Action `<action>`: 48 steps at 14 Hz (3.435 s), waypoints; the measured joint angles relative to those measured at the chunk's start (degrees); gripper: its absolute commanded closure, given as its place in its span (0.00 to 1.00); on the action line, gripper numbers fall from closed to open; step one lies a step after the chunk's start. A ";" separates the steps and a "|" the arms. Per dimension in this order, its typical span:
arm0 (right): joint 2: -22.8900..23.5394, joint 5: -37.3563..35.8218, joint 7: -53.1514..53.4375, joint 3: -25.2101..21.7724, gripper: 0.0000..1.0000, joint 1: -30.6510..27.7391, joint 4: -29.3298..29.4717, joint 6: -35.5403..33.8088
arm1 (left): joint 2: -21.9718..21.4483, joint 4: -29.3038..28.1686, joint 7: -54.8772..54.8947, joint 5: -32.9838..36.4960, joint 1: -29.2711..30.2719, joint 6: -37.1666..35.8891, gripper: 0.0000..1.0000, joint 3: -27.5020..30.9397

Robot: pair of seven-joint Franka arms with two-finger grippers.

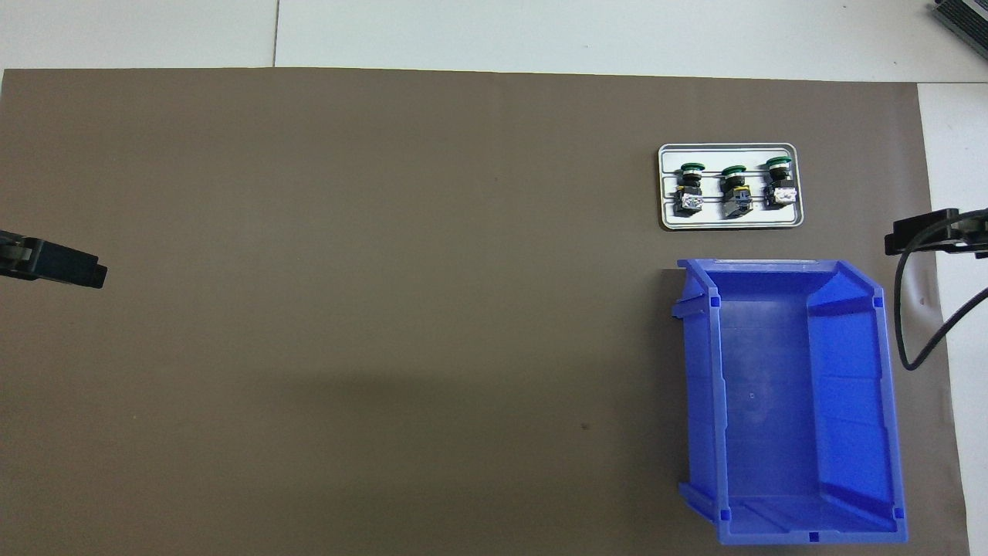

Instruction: Place and press button with both arms

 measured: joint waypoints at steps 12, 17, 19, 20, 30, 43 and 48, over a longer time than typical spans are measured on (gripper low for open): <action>26.00 2.49 -0.69 2.71 0.00 0.08 3.79 28.60 | 0.00 0.00 0.00 0.00 0.00 0.00 0.00 0.00; 30.45 2.61 -1.75 2.90 0.00 0.09 1.74 35.52 | 0.00 0.00 0.00 0.00 0.00 0.00 0.00 0.00; 30.94 2.62 -1.75 2.90 0.00 0.09 0.09 36.19 | 0.00 0.00 0.00 0.00 0.00 0.00 0.00 0.00; 30.92 2.62 -1.75 2.90 0.00 0.09 -0.70 36.24 | 0.00 0.00 0.00 0.00 0.00 0.00 0.00 0.00; 30.73 2.84 -1.77 2.76 1.00 -0.03 -2.35 36.51 | 0.00 0.00 0.00 0.00 0.00 0.00 0.00 0.00; 27.54 4.60 29.55 3.14 1.00 2.72 14.68 17.68 | 0.00 0.00 0.00 0.00 0.00 0.00 0.00 0.00; 27.55 3.99 58.92 3.14 1.00 12.13 17.33 15.56 | 0.00 0.00 0.00 0.00 0.00 0.00 0.00 0.00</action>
